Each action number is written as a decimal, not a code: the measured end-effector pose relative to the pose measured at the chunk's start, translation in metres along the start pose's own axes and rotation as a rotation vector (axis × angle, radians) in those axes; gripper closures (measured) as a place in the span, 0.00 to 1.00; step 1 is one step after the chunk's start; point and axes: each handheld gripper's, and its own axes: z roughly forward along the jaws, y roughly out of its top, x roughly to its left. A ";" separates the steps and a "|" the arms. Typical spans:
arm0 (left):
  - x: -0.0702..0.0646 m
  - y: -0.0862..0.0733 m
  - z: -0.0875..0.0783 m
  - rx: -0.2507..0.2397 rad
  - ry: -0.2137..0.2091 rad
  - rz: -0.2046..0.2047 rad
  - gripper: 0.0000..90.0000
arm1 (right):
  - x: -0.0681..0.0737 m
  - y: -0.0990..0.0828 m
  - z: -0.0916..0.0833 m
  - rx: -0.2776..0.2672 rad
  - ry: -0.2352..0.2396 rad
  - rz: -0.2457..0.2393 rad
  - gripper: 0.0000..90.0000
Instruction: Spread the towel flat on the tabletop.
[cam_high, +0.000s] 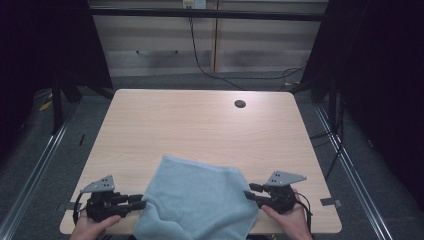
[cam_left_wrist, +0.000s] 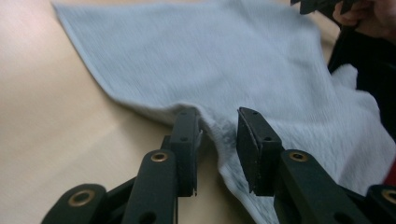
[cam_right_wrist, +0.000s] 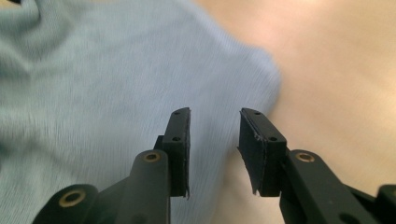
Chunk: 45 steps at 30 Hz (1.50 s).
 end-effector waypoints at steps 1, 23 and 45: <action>0.004 0.006 0.000 -0.019 0.011 0.001 0.73 | -0.004 0.004 0.000 -0.014 -0.015 0.010 0.74; 0.040 0.023 0.074 0.127 0.175 0.058 0.67 | -0.011 0.015 0.072 0.081 0.056 -0.020 0.57; 0.025 0.007 0.053 0.168 0.203 0.086 0.96 | 0.001 0.020 0.046 -0.045 0.065 -0.001 0.92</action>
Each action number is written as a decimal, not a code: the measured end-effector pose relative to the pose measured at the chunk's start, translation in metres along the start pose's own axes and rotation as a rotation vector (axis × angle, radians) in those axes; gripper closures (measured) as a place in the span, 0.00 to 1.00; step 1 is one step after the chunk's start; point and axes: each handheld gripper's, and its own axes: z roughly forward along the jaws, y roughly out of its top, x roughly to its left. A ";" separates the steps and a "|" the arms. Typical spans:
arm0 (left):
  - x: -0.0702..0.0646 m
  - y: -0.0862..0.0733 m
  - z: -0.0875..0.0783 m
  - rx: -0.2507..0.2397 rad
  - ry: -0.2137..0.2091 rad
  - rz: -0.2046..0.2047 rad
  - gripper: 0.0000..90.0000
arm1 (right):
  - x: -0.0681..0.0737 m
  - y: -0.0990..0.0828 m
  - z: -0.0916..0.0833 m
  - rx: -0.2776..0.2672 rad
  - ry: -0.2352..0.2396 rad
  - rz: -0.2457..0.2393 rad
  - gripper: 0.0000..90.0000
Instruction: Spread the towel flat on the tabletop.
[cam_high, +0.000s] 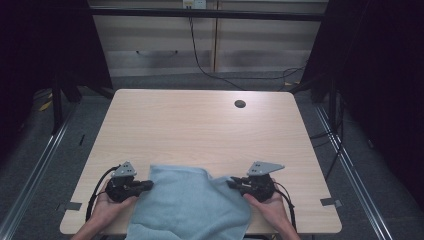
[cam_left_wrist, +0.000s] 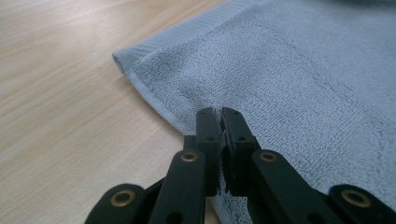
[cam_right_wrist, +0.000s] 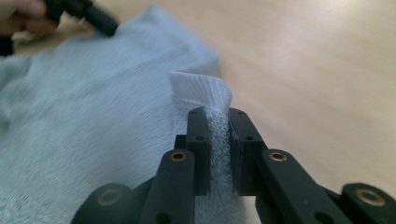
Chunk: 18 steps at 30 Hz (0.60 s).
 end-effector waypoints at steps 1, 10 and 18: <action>0.000 0.000 0.000 0.002 -0.004 -0.001 0.96 | -0.004 0.002 -0.004 -0.015 -0.029 0.012 0.92; -0.003 0.000 -0.004 -0.006 -0.021 -0.002 0.80 | -0.024 0.005 0.004 0.024 -0.136 0.022 0.91; 0.014 0.015 0.012 -0.035 0.027 -0.014 0.52 | -0.029 0.002 0.013 0.048 -0.129 0.037 0.91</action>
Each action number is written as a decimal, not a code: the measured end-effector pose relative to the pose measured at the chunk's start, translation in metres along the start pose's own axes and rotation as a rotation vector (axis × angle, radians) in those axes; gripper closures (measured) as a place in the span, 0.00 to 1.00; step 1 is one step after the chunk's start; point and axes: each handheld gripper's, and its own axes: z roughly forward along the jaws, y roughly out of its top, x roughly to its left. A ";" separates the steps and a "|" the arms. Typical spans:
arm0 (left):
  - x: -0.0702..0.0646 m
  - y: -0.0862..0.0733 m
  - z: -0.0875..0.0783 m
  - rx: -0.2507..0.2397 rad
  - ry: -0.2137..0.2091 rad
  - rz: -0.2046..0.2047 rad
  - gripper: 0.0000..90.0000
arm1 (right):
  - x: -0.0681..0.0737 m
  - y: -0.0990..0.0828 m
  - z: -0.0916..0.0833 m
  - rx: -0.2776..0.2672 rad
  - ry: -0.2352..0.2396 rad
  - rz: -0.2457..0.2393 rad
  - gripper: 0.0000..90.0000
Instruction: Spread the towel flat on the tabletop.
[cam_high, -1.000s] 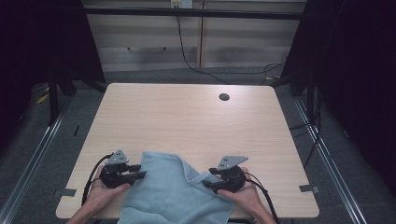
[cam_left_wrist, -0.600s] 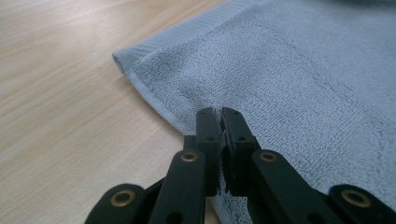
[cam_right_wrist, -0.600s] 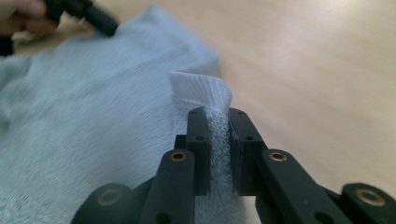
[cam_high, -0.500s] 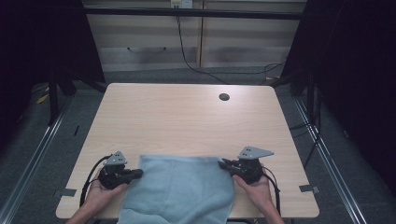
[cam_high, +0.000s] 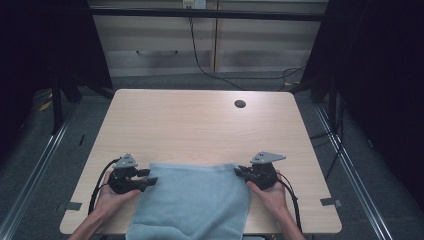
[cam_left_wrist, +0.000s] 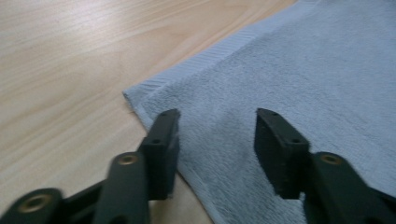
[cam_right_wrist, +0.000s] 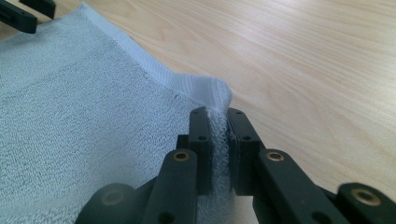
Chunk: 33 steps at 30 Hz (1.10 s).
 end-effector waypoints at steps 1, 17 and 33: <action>-0.001 -0.001 0.001 0.001 0.006 0.011 0.50 | 0.000 0.000 -0.001 -0.004 0.003 0.002 0.91; -0.013 0.002 -0.028 -0.147 -0.080 0.000 0.96 | 0.011 0.006 -0.034 -0.090 0.047 -0.003 0.92; 0.017 0.132 -0.088 -0.432 0.043 0.033 0.95 | -0.026 0.149 -0.070 -0.334 -0.074 -0.061 0.92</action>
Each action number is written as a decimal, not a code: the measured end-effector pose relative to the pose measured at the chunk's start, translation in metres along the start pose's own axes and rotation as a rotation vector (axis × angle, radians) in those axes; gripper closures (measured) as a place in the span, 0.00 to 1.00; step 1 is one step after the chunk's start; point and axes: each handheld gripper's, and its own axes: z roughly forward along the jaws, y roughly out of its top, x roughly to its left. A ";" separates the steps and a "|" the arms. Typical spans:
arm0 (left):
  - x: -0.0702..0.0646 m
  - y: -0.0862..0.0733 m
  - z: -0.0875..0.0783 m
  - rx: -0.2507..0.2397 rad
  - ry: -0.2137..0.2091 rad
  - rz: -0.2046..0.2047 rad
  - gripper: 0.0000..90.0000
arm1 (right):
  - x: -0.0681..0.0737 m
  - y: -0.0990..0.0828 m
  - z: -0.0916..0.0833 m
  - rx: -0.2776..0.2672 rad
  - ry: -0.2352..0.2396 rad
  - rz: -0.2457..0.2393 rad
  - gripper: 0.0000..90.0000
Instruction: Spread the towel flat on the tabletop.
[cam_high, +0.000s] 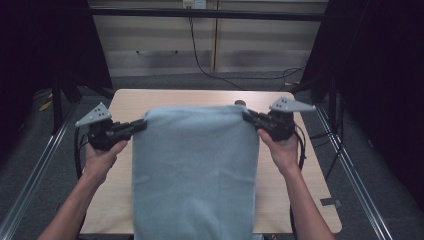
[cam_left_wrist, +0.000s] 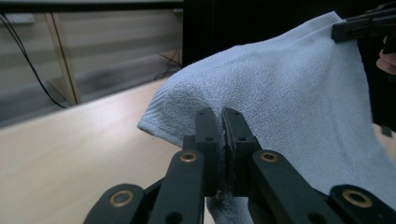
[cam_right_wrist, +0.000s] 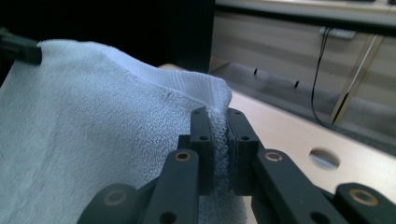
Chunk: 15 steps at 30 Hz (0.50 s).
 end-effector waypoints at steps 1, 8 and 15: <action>0.005 0.005 0.004 -0.004 0.007 -0.011 0.96 | -0.005 0.009 0.003 -0.006 -0.006 0.002 0.92; 0.044 0.022 0.045 0.000 0.074 -0.086 0.95 | -0.033 0.054 0.042 0.019 -0.071 -0.017 0.91; 0.070 -0.021 0.068 0.133 0.146 -0.187 0.70 | -0.058 0.011 0.082 0.151 -0.147 0.094 0.59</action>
